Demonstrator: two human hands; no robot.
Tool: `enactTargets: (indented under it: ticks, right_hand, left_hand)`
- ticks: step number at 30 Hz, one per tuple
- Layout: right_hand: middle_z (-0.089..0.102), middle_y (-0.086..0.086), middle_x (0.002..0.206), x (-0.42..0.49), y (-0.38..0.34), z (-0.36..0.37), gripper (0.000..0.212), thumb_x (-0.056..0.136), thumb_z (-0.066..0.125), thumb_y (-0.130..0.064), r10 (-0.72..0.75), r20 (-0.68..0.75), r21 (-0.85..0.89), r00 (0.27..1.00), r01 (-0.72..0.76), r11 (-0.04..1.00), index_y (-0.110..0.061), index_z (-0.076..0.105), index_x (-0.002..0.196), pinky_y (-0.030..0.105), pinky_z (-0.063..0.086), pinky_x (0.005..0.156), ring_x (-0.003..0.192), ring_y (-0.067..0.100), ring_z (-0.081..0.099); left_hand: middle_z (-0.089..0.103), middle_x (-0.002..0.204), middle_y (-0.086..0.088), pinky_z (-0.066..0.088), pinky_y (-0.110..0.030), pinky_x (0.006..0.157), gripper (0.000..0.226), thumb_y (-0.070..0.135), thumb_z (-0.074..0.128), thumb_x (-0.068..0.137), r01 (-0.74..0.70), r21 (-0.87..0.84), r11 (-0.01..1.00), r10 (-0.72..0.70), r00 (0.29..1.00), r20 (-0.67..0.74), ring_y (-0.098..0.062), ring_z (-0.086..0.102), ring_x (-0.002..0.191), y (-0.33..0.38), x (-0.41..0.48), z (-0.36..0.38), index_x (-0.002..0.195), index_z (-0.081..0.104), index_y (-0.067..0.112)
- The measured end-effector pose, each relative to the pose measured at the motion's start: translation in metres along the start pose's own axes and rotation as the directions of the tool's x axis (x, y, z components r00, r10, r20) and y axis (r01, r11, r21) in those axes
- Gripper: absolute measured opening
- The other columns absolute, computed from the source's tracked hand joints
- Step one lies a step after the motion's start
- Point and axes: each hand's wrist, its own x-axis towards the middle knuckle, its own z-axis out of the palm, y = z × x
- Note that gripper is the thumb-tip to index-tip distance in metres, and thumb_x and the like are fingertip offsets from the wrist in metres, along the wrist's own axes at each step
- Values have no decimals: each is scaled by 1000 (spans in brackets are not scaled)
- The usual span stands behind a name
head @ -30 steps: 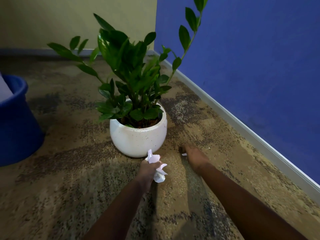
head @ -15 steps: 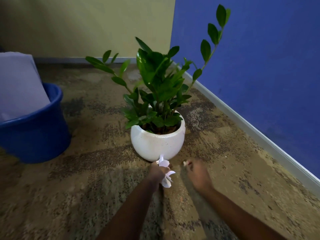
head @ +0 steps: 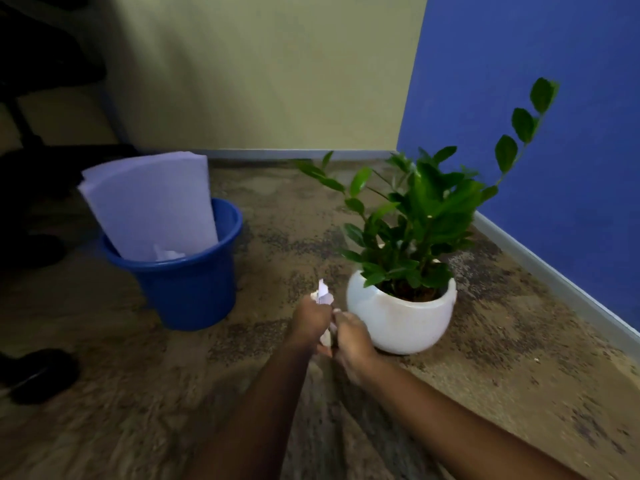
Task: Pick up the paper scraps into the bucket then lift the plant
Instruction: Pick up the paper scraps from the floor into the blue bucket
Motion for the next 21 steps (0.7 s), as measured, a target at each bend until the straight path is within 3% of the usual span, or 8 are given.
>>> enactTargets:
  ticks: [2, 6, 9, 12, 14, 16, 18, 21]
  right_hand:
    - [60, 10, 74, 0, -24, 19, 35, 98, 41, -16, -34, 13, 77, 999, 33, 996, -13, 57, 68, 37, 52, 66, 72, 26, 60]
    - [62, 13, 89, 0, -73, 55, 19, 97, 46, -11, -81, 77, 127, 994, 71, 989, -6, 63, 90, 29, 49, 62, 68, 17, 58]
    - [58, 7, 72, 0, -104, 90, 26, 93, 49, -5, -110, 97, 139, 989, 96, 986, -12, 58, 70, 23, 44, 53, 59, 14, 53]
    - [58, 7, 74, -1, -123, 125, 27, 92, 52, -5, -117, 126, 120, 985, 102, 987, -14, 56, 67, 23, 45, 53, 57, 13, 52]
    - [59, 13, 86, -1, -129, 145, 20, 92, 52, -3, -101, 144, 91, 984, 89, 992, -7, 60, 74, 21, 48, 49, 51, 12, 55]
    - [61, 15, 93, -4, -132, 161, 18, 94, 48, -3, -78, 140, 73, 987, 68, 995, 3, 62, 103, 13, 48, 39, 50, 10, 55]
    - [64, 17, 103, -4, -132, 173, 31, 97, 43, -3, -52, 132, 71, 990, 43, 997, 6, 51, 126, 11, 51, 46, 55, 12, 53]
    - [61, 16, 101, 1, -131, 187, 37, 98, 38, -1, -37, 142, 91, 989, 24, 996, 5, 43, 134, 22, 52, 73, 64, 14, 55]
  left_hand:
    - [65, 89, -34, 40, -32, 72, 22, 7, 51, 91, -75, -36, 997, 74, 997, -28, -38, 64, 94, 25, 1, -19, 85, 63, -10]
    - [56, 87, -16, 43, -31, 76, 26, 9, 51, 92, -158, -114, 981, 148, 984, -95, -24, 57, 87, 73, 11, -59, 66, 52, 11]
    - [59, 90, -20, 49, -37, 83, 25, 12, 52, 91, -207, -164, 964, 182, 971, -152, -29, 60, 89, 99, 21, -89, 104, 62, -6]
    - [65, 108, -28, 51, -39, 83, 32, 12, 51, 90, -221, -207, 953, 170, 956, -237, -33, 63, 91, 112, 38, -121, 113, 59, -9]
    - [64, 118, -26, 53, -41, 89, 33, 11, 48, 90, -206, -276, 939, 116, 944, -310, -37, 65, 99, 115, 49, -143, 117, 58, -6]
    - [64, 121, -22, 54, -38, 90, 35, 16, 44, 95, -199, -364, 910, 43, 918, -394, -37, 64, 107, 114, 58, -164, 123, 57, 0]
    - [63, 123, -18, 52, -33, 91, 36, 19, 41, 97, -185, -434, 882, -31, 896, -444, -34, 63, 109, 110, 64, -181, 126, 55, 2]
    - [58, 131, -16, 45, -39, 105, 40, 22, 48, 94, -134, -523, 842, -136, 885, -445, -31, 58, 118, 104, 73, -194, 130, 50, 3]
